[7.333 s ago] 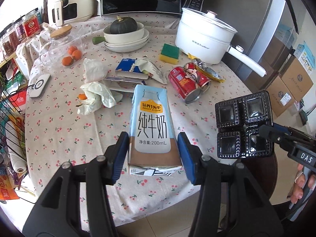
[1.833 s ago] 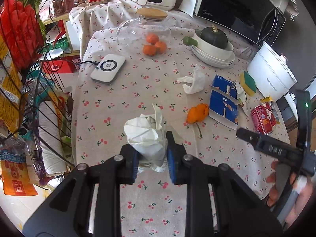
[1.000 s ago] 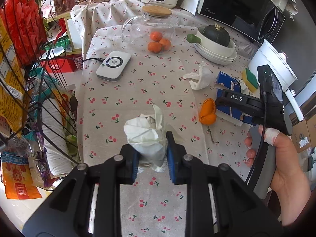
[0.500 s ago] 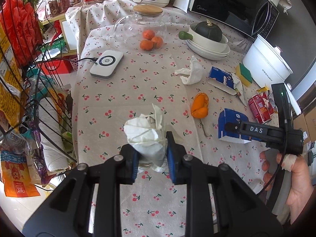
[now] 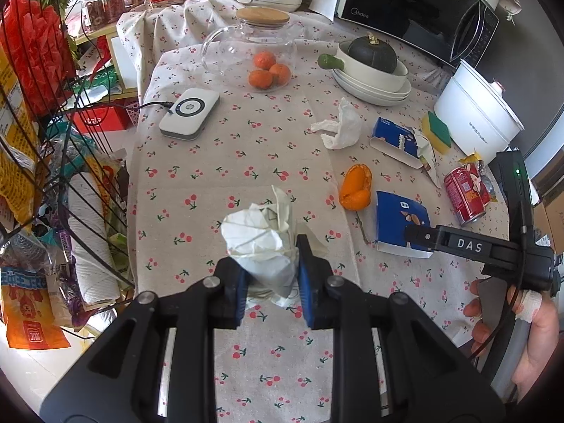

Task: Collect trash
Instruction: 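Grasp the blue snack box with the right tool and lift it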

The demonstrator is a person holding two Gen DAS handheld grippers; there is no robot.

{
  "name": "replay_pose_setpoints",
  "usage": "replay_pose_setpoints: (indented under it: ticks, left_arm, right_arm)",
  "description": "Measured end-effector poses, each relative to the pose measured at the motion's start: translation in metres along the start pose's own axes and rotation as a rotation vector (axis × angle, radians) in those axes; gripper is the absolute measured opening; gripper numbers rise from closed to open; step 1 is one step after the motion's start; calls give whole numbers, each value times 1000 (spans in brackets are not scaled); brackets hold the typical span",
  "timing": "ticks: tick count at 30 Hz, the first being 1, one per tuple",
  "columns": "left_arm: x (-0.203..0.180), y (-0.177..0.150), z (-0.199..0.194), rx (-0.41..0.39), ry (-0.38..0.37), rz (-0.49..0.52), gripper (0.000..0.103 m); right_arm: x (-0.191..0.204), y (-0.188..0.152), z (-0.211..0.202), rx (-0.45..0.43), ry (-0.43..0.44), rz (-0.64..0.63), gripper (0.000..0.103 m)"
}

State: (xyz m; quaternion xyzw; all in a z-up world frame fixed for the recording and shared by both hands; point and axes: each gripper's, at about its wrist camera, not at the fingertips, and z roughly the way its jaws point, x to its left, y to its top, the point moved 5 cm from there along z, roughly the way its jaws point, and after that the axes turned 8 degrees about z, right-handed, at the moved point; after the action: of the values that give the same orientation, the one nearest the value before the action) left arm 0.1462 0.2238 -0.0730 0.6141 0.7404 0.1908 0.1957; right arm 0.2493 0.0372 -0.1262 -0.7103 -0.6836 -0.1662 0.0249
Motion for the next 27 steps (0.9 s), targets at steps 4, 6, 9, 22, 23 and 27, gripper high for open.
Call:
replay_pose_setpoints:
  ticks: [4, 6, 9, 22, 23, 27]
  left_arm:
    - [0, -2, 2, 4, 19, 17, 26]
    - [-1, -2, 3, 5, 28, 25, 26]
    - [-1, -1, 5, 9, 30, 26, 26]
    - [-6, -2, 5, 10, 29, 47, 26]
    - [-7, -2, 5, 10, 27, 50, 26]
    - [-19, -3, 2, 6, 19, 74, 26]
  right_arm:
    - [21, 0, 12, -16, -38, -40, 102]
    - [28, 0, 18, -19, -49, -41, 102]
    - [32, 0, 25, -23, -77, -46, 103]
    - [5, 2, 22, -24, -92, -61, 92]
    - [0, 0, 17, -18, -80, -62, 92]
    - [-15, -15, -9, -17, -25, -88, 92]
